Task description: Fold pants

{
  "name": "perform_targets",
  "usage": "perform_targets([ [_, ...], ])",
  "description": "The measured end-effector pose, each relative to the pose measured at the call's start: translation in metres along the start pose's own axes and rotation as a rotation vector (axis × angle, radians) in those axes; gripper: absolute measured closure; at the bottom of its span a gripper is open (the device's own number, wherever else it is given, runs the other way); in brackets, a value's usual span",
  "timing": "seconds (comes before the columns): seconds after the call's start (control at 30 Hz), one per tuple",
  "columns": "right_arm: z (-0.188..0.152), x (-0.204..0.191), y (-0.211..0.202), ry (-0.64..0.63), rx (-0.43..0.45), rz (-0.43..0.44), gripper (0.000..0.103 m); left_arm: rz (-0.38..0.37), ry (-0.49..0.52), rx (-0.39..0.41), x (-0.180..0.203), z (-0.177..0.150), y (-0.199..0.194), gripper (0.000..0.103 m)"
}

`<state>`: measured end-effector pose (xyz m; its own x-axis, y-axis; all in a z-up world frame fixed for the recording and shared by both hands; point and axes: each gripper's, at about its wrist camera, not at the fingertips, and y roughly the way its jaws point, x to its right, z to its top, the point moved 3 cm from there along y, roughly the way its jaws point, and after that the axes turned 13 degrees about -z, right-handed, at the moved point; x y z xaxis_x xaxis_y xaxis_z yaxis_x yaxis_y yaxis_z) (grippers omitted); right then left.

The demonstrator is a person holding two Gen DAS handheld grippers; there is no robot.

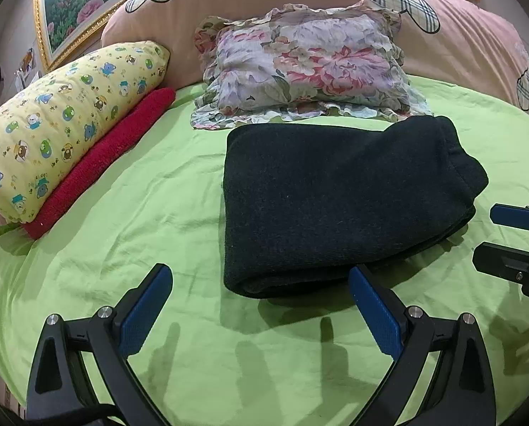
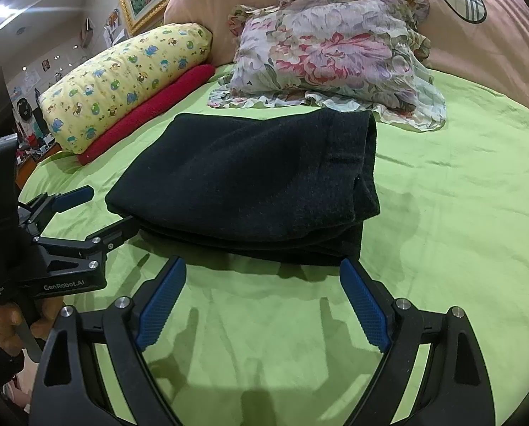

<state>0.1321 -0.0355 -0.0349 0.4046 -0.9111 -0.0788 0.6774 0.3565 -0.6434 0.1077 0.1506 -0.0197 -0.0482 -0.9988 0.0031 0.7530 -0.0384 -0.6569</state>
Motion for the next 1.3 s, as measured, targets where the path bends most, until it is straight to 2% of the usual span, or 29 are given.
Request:
perform_targets([
  [0.5, 0.0, 0.0, 0.0, 0.007, 0.003, 0.004, 0.014, -0.026, -0.013, 0.003, 0.0, 0.004, -0.001, 0.003],
  [1.07, 0.003, 0.001, -0.001, 0.023, 0.008, 0.004, 0.014, 0.032, -0.034, 0.034, -0.007, 0.012, -0.003, 0.003],
  [1.3, 0.008, 0.006, -0.004, 0.036, 0.023, -0.005, 0.014, 0.002, -0.076, 0.016, -0.016, 0.017, 0.0, 0.003],
])
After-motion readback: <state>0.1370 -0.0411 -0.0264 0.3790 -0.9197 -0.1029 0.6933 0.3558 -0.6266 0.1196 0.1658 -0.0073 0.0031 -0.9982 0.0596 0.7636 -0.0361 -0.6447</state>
